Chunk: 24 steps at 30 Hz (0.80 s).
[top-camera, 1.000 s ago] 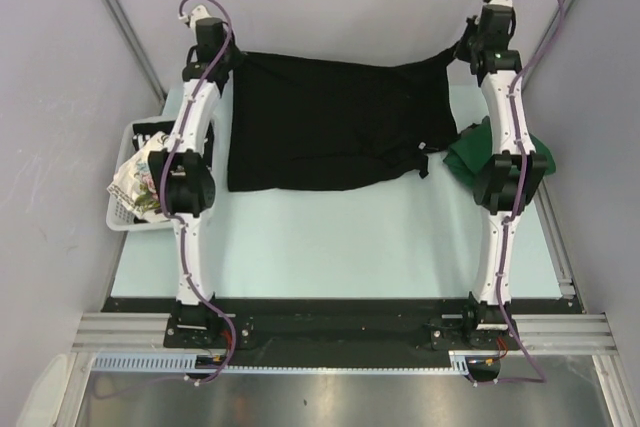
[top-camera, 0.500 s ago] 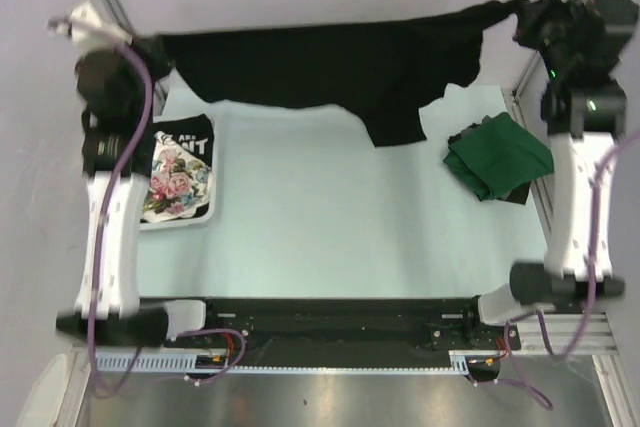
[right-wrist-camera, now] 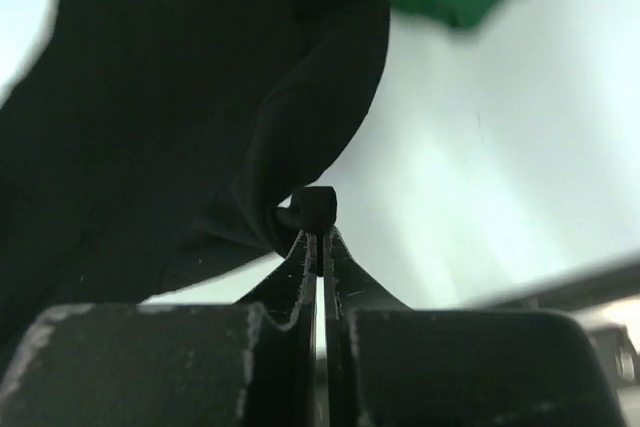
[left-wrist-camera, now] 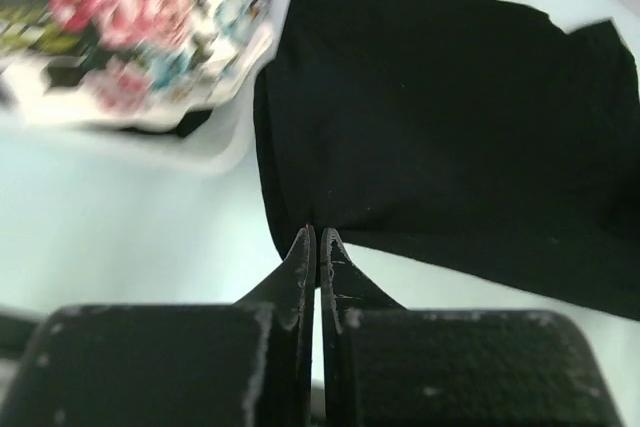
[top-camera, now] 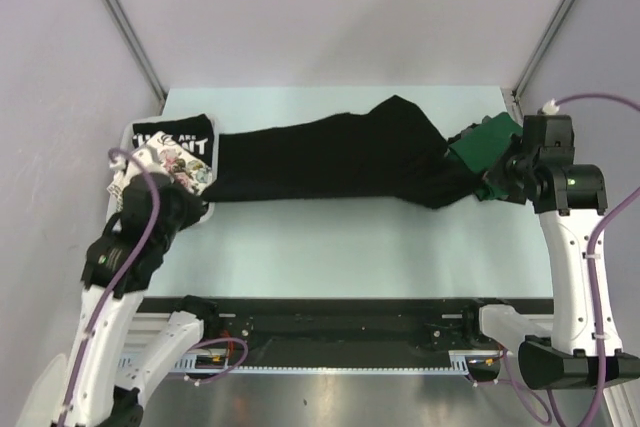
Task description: Fold and stack the t-shirts
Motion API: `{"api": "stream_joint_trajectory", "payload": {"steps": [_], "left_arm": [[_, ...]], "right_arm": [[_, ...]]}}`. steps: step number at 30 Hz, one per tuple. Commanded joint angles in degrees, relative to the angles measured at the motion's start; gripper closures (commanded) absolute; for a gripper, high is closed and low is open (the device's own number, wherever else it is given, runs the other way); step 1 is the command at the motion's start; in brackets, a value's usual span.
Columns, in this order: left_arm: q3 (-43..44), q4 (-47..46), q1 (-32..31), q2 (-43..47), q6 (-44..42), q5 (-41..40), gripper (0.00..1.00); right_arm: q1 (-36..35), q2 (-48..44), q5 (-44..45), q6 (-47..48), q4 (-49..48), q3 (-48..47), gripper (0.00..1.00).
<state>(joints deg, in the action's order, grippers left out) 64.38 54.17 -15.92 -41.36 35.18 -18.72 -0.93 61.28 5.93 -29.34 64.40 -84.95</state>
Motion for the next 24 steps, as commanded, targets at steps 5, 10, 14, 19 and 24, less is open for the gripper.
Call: {"api": "stream_joint_trajectory", "payload": {"steps": [5,10,14,19,24], "left_arm": [[9.5,29.8,0.0,7.7,5.4,3.9,1.0],[2.2,28.7,0.0,12.8,6.7,11.2,0.88],[3.0,26.3,0.0,12.6,5.8,10.3,0.58],[9.4,20.5,0.0,6.4,-0.4,4.0,0.6],[7.6,9.5,0.1,3.2,-2.3,1.0,0.59]], "right_arm": [[2.3,-6.3,-15.1,-2.9,22.6,6.9,1.0],[2.2,-3.9,-17.5,0.2,22.5,13.9,1.0],[2.5,0.1,-17.4,1.9,20.8,13.8,0.59],[2.9,2.9,-18.9,1.2,14.9,13.3,0.55],[3.0,7.0,-19.6,0.6,6.5,11.8,0.54]]}}
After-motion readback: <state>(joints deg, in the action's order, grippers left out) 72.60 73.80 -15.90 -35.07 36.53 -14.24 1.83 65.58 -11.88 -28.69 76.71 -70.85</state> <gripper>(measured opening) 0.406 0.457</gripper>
